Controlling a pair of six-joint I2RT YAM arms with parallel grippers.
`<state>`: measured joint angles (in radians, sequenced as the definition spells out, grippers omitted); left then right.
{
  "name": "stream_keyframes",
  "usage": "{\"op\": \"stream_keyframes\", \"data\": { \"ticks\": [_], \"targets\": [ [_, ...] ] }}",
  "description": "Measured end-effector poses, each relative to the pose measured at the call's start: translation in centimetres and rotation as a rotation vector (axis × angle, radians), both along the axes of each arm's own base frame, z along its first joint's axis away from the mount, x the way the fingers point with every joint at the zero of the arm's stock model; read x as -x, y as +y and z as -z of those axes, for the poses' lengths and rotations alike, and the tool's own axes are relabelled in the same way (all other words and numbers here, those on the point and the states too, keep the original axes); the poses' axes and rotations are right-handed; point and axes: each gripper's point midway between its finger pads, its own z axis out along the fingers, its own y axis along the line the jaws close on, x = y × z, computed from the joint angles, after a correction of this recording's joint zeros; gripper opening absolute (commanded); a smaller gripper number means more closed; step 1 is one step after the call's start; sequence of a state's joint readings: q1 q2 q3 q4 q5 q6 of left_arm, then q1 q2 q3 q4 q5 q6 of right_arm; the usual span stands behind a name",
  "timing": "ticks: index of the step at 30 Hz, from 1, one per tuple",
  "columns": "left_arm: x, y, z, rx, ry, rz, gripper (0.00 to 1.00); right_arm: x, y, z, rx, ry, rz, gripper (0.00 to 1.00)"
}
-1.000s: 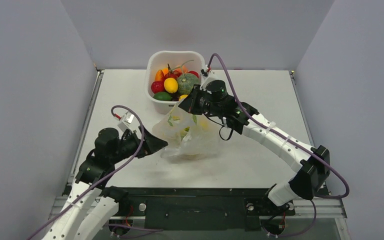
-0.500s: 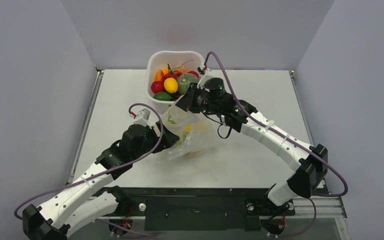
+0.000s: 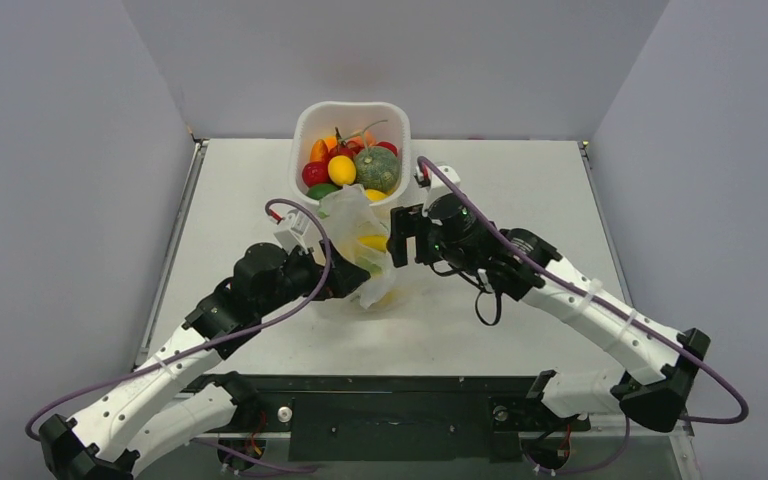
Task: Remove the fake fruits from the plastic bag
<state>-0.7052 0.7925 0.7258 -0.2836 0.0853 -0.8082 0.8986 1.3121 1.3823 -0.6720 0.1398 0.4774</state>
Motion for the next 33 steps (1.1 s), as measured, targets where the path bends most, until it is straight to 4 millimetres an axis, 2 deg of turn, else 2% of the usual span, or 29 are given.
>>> {"op": "stream_keyframes", "data": {
  "ticks": [4,7,13,17,20,27,33],
  "targets": [
    [-0.3,-0.7,-1.0,0.003,-0.013,0.026,0.83,1.6,-2.1,-1.0,0.0,-0.035,0.052,0.82],
    [-0.3,-0.8,-1.2,0.0,-0.023,0.035,0.83,3.0,-2.2,-0.6,-0.022,-0.021,0.084,0.82],
    [-0.2,-1.1,-1.3,0.01,-0.021,0.05,0.83,6.2,0.4,0.4,-0.083,-0.031,0.052,0.78],
    [-0.4,-1.6,-2.0,0.053,-0.02,0.048,0.83,8.5,2.1,-0.5,-0.139,-0.083,-0.019,0.78],
    [-0.4,-1.8,-2.3,0.091,-0.021,0.045,0.83,9.7,2.7,-1.1,-0.163,-0.138,-0.049,0.79],
    [0.1,-2.1,-1.8,0.13,0.006,0.052,0.83,11.4,3.5,-0.6,-0.102,-0.272,-0.068,0.8],
    [0.5,-3.1,-3.6,0.229,-0.001,0.094,0.82,11.7,4.3,0.1,-0.014,-0.373,-0.044,0.8]
  ]
}}
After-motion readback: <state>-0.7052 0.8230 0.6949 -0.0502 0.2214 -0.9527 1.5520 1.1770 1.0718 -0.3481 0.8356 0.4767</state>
